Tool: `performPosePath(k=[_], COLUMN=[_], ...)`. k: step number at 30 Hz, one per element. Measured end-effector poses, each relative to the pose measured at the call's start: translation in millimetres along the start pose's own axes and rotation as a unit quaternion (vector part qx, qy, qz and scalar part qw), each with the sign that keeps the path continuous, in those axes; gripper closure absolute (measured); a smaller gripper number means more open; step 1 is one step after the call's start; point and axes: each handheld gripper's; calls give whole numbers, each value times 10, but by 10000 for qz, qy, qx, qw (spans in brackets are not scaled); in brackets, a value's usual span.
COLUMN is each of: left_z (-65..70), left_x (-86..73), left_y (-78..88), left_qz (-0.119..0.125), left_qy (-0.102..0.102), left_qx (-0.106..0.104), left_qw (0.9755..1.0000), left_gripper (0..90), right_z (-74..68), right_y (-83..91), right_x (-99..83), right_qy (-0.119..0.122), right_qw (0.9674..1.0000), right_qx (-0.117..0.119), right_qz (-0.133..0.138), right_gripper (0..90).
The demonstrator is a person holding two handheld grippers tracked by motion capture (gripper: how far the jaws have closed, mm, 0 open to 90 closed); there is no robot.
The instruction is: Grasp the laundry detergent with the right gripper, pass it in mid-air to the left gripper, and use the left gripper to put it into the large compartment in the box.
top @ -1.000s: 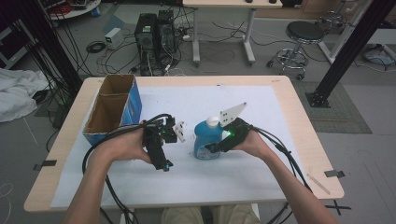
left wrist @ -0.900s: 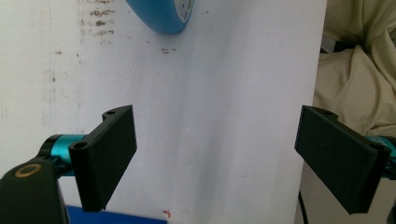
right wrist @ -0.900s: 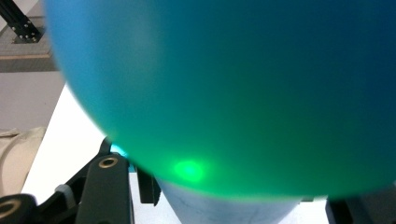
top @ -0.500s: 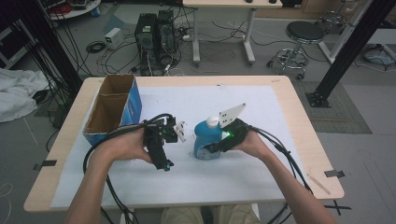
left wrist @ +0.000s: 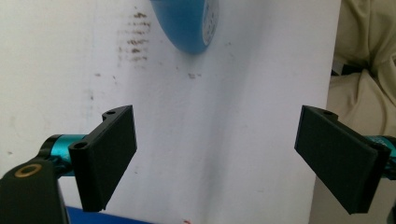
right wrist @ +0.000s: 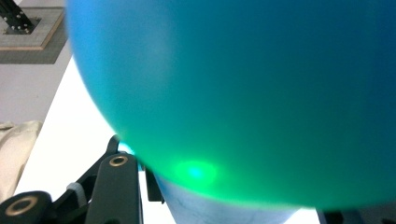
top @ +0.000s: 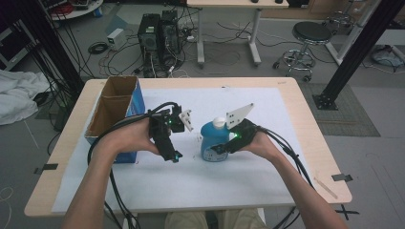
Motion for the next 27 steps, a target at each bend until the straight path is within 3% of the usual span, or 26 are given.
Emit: performPosePath(k=[8,18,27], left_z=[-197,-441,-498], left_x=[303,611,850], left_y=[139,295,86], left_qz=[302,808,582], left_qy=[-46,81,14], left_qx=[81,-25,-135], left_qw=[9995,9967,9982], left_gripper=[128,129,129], right_z=[14,95,128], right_y=[247,453,410], right_x=[206,414,397], right_qy=[189,273,235], right_qw=[9998,9995,9996], right_qx=[31,57,127], right_qz=[59,116,70], right_gripper=[459,460,460])
Point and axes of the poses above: each handheld gripper's, and its own axes: y roughly backward along the jaws, x roughly out of its top, z roughly to its right
